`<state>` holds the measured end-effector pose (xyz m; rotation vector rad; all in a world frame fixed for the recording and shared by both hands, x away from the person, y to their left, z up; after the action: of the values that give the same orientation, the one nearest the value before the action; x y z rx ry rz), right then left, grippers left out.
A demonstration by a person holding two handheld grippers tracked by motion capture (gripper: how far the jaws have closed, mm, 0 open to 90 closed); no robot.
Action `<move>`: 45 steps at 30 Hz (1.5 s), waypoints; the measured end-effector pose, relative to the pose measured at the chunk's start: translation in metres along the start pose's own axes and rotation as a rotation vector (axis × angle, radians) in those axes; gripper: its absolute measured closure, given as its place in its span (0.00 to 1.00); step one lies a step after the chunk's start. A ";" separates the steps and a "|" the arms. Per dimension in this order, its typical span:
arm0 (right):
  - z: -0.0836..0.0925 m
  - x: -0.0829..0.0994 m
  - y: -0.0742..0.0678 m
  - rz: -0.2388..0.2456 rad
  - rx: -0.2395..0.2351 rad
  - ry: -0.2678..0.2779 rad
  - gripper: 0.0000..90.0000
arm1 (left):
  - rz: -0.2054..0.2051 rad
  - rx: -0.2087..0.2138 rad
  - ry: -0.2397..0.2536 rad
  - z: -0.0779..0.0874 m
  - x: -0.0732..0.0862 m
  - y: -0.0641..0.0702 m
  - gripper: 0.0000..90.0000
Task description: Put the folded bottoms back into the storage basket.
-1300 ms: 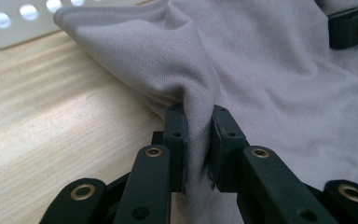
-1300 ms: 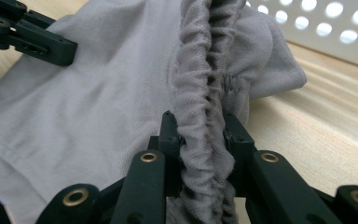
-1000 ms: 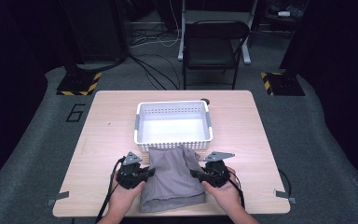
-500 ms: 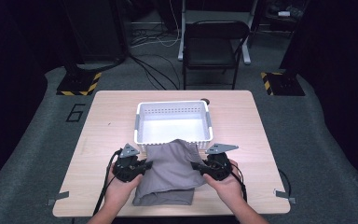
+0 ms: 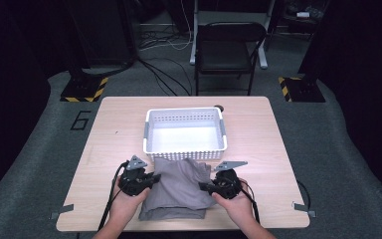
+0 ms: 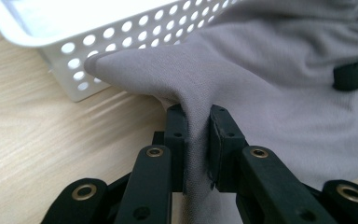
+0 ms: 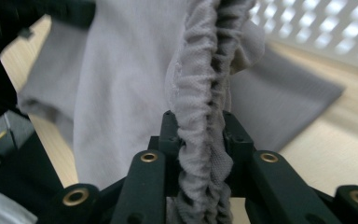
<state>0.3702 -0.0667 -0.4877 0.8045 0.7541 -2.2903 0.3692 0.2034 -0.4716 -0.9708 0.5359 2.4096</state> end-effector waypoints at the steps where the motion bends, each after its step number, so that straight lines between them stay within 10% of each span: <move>1: -0.005 0.005 -0.001 0.009 0.001 -0.022 0.80 | -0.004 -0.003 -0.012 0.000 0.001 -0.002 0.88; 8: -0.022 0.012 0.005 -0.001 0.059 -0.068 0.63 | 0.035 -0.004 -0.054 -0.007 0.018 -0.016 0.88; 15: -0.020 0.004 0.027 -0.007 0.122 0.001 0.43 | 0.066 -0.012 -0.074 -0.014 0.025 -0.023 0.88; 29: -0.010 -0.014 0.047 -0.015 0.118 0.043 0.48 | 0.052 -0.039 -0.163 -0.023 0.037 -0.038 0.87; 45: -0.054 -0.022 0.066 0.012 0.150 -0.026 0.34 | 0.052 -0.028 -0.156 -0.023 0.041 -0.039 0.86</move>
<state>0.4479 -0.0675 -0.5284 0.8416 0.5697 -2.3635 0.3780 0.2346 -0.5231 -0.7802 0.4766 2.5192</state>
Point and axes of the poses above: each handheld gripper's, and its own axes: z roughly backward along the jaws, x roughly out of its underside, y roughly to its right, the point moved 3 cm from there along -z, roughly forward along the jaws, and after that the axes turned 1 degree about -y, right-handed, at the moved point
